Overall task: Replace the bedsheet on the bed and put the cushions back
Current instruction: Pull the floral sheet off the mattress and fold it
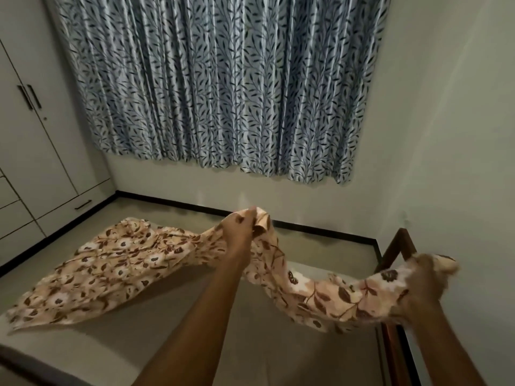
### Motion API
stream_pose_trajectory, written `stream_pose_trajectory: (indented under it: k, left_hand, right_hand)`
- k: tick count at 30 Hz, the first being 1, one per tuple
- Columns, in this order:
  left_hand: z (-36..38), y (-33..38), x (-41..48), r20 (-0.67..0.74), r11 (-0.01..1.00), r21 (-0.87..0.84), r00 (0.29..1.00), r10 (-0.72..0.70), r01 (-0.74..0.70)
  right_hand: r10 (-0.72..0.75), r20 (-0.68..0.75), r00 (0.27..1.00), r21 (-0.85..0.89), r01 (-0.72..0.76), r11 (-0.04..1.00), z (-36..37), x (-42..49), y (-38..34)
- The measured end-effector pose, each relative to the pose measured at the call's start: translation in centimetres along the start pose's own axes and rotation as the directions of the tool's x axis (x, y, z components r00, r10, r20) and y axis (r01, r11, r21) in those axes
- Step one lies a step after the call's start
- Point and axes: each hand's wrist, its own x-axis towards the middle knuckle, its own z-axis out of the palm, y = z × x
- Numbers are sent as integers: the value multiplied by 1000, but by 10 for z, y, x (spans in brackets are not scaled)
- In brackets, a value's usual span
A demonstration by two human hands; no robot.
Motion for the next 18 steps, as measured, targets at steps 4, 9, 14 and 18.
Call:
stream_pose_trajectory:
  k: [4,9,14,18]
  left_hand:
    - [12,-5,-18,279,975,166,955,98,-148]
    - [33,5,-52,480,949,247,875,55,-195]
    - [43,15,-61,472,974,207,881,-20,-88]
    - [45,15,-62,436,986,149,890,-133,74]
  right_hand:
    - [-30,317,948,-196,97,976,48,-61,4]
    - [-101,622,777,-212,291,933,90,-121,19]
    - [-242,783,573,-164,566,808,92,-133,23]
    - [-392,675,625,-226,680,697,100,-123,21]
